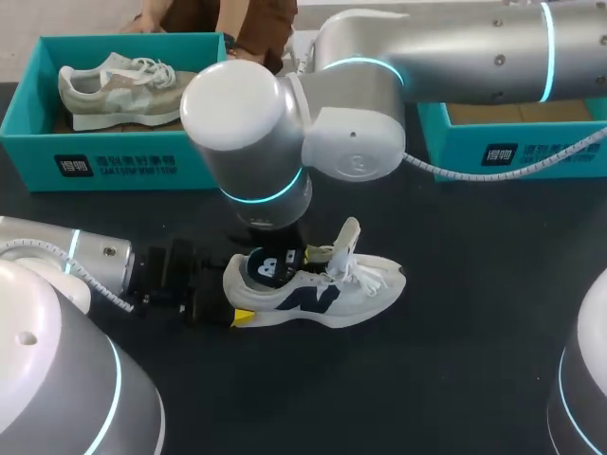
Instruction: Take the shoe out of the shoebox, open the shoe tongue, remove and reinsert the insole, then place the shoe into the shoebox
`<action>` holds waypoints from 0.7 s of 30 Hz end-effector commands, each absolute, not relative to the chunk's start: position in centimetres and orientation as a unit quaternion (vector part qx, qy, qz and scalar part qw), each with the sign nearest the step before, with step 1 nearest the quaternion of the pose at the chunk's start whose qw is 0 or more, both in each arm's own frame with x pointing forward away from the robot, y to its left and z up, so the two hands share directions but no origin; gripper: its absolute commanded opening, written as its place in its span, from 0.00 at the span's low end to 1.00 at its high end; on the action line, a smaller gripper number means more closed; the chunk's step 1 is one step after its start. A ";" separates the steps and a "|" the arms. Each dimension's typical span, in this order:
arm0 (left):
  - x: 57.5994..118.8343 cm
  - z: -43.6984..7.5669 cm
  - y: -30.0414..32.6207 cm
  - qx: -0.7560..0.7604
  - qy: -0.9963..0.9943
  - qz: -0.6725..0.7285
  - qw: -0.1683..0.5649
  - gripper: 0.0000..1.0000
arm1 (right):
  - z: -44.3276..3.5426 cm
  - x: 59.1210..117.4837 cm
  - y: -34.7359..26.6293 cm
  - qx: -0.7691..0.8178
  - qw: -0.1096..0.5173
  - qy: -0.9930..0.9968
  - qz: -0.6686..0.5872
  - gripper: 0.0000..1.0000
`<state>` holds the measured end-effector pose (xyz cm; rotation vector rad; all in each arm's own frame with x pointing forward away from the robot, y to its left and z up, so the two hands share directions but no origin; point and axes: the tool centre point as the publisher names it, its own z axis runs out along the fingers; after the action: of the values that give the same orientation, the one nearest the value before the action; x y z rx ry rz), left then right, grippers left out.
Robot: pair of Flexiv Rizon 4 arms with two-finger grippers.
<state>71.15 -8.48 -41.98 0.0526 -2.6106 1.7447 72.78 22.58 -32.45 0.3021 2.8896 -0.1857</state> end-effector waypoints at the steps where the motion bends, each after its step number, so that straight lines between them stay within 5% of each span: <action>1: 71.0 -42.5 -8.8 0.017 -0.832 0.554 0.001 0.00 | -31.8 73.3 23.3 0.093 0.115 0.988 -0.050 0.00; 19: 71.0 -42.5 -8.8 0.017 -0.832 0.554 0.001 0.00 | -28.1 74.6 27.9 0.020 0.119 0.993 0.013 0.00; 20: 71.0 -42.5 -8.8 0.017 -0.832 0.554 0.001 0.00 | -28.1 74.5 27.9 0.019 0.113 0.993 0.013 0.24; 21: 71.0 -42.5 -8.8 0.017 -0.832 0.554 0.001 0.00 | -28.1 74.5 27.9 0.019 0.113 0.993 0.013 0.24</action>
<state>71.14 -8.47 -41.98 0.0526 -2.6105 1.7448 74.21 28.16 -28.00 0.0575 2.9089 0.0280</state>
